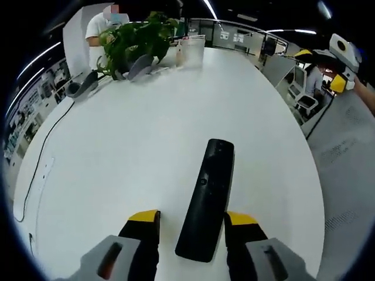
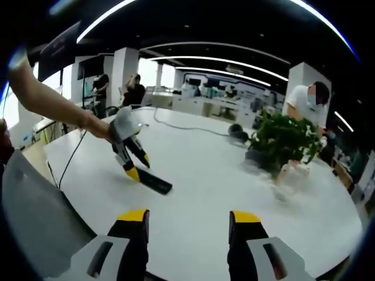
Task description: Press the specified remote control buttons in sequence, fully releasing each button before pressing the next.
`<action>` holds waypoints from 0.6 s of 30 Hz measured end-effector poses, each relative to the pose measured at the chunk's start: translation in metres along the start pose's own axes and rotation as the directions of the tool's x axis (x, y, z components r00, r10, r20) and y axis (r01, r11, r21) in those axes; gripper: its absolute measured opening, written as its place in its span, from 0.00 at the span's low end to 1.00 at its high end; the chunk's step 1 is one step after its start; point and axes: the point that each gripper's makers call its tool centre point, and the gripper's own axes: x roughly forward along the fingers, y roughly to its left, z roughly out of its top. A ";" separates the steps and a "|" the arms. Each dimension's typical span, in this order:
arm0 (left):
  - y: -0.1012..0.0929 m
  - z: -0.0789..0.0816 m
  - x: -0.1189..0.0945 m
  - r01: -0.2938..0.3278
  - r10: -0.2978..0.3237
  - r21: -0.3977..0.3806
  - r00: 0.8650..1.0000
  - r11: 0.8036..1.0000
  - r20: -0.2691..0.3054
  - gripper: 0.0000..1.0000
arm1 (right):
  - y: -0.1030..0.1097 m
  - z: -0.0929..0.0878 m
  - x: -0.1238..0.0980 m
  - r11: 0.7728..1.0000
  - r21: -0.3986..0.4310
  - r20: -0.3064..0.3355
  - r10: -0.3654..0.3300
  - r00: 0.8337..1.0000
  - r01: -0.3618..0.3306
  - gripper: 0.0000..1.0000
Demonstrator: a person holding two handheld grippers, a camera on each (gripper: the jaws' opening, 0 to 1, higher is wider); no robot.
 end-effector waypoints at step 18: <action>-0.008 0.000 0.001 -0.009 0.008 0.056 1.000 0.998 0.016 0.25 | 0.002 -0.002 0.001 1.000 -0.011 -0.012 0.011 1.000 -0.011 0.50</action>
